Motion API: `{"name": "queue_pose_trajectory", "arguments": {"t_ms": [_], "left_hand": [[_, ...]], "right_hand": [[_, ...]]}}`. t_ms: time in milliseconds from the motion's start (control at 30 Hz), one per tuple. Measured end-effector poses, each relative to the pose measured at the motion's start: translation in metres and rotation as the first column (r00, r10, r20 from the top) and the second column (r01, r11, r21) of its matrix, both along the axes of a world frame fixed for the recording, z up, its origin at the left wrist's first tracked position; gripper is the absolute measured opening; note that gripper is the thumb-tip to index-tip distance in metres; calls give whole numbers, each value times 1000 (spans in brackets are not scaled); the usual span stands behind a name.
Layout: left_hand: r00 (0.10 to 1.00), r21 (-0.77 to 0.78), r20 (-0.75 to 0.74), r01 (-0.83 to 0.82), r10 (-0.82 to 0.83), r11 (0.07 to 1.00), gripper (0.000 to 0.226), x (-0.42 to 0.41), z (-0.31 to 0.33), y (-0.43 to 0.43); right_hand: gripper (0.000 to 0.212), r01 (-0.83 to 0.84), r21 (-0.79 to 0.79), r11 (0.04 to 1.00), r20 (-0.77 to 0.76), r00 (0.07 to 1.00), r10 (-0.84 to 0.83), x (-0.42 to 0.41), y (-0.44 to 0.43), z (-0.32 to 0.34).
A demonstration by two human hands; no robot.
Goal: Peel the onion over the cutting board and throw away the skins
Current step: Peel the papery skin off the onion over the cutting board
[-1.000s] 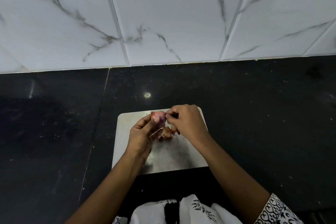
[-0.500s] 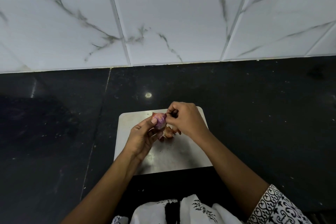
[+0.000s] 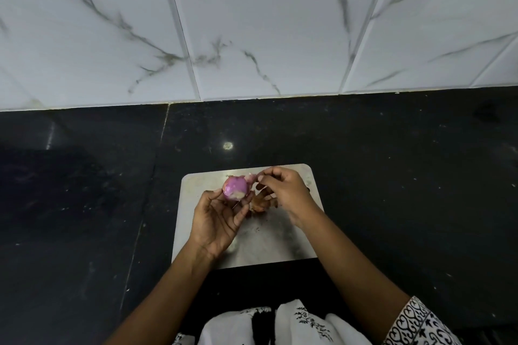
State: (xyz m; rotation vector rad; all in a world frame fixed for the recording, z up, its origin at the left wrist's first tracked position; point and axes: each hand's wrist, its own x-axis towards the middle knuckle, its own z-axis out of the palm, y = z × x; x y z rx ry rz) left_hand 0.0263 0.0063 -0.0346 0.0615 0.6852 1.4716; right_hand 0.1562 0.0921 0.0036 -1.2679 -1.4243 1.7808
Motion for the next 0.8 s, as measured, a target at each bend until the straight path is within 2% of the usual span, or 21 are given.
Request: {"name": "queue_pose_trajectory", "arguments": {"t_ms": [67, 133, 200, 267, 300, 400, 467, 633, 800], "left_hand": [[1000, -1, 0, 5, -5, 1000, 64, -1, 1, 0], [1000, -8, -19, 8, -9, 1000, 62, -3, 1, 1], [999, -9, -38, 22, -22, 1000, 67, -3, 3, 3], [996, -13, -80, 26, -27, 1000, 76, -3, 3, 5], [994, -15, -104, 29, -30, 999, 77, -3, 4, 5], [979, 3, -200, 41, -39, 999, 58, -3, 5, 7], [972, -3, -234, 29, -29, 1000, 56, -3, 5, 10], [987, -39, -149, -72, 65, 997, 79, 0, -1, 12], [991, -34, -53, -128, 126, 991, 52, 4, 2, 8]], "right_hand": [[23, -44, -80, 996, -80, 996, 38, 2, -2, 1], [32, -93, -21, 995, -33, 995, 92, 2, -3, 2], [25, -116, 92, 989, 32, 993, 113, 1, -5, 2], [11, -90, 133, 987, 8, 996, 90, -2, -5, 2], [11, -83, 131, 988, -13, 996, 85, -3, -5, 2], [14, -107, 94, 990, -35, 993, 111, -6, -2, 6], [16, -98, 115, 988, -15, 995, 101, -7, 0, 5], [11, -43, 243, 969, 78, 997, 25, -7, 6, 6], [5, -32, 264, 964, 126, 992, -2, -5, 9, 7]]}}
